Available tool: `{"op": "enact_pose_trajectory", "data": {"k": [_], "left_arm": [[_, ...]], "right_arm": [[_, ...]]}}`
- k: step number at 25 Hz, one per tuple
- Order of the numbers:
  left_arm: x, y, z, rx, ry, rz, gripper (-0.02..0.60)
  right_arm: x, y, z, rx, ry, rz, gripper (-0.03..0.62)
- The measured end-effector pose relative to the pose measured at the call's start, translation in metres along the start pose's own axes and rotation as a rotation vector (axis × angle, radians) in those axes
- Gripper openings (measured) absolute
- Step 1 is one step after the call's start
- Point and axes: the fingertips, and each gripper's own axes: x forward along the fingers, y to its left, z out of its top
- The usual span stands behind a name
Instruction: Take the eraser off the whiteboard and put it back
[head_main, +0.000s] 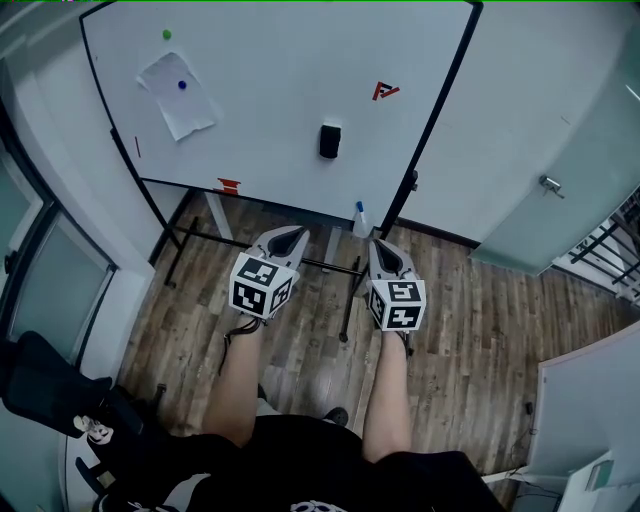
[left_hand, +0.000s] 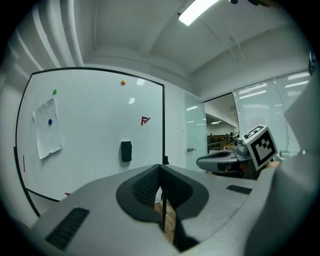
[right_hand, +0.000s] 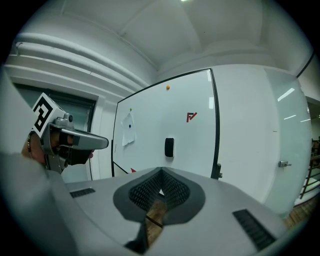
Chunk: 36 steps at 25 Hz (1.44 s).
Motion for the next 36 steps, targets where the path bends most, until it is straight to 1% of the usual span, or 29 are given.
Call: {"op": "enact_pose_trajectory", "data": {"k": [8,18,27,31,36], "left_arm": [[0.005,-0.01,0.008,0.027,0.002,0.004,0.018],[0.001,-0.009,0.013,0.034,0.002,0.021,0.018],[-0.003,-0.002,0.012,0.037,0.002,0.036,0.018],[-0.006,0.002,0.008,0.027,0.004,0.043,0.017],[-0.009,0.009,0.011,0.03,-0.003,0.047,0.017]], "right_arm": [[-0.001,-0.005,0.004,-0.013,-0.011,0.02,0.025],[-0.003,-0.006,0.01,-0.015,-0.022,0.029,0.025],[0.0,-0.002,0.014,-0.036,-0.026,0.027,0.025],[0.001,0.003,0.013,-0.049,-0.021,0.029,0.025],[0.005,0.008,0.02,-0.056,-0.022,0.022,0.025]]}}
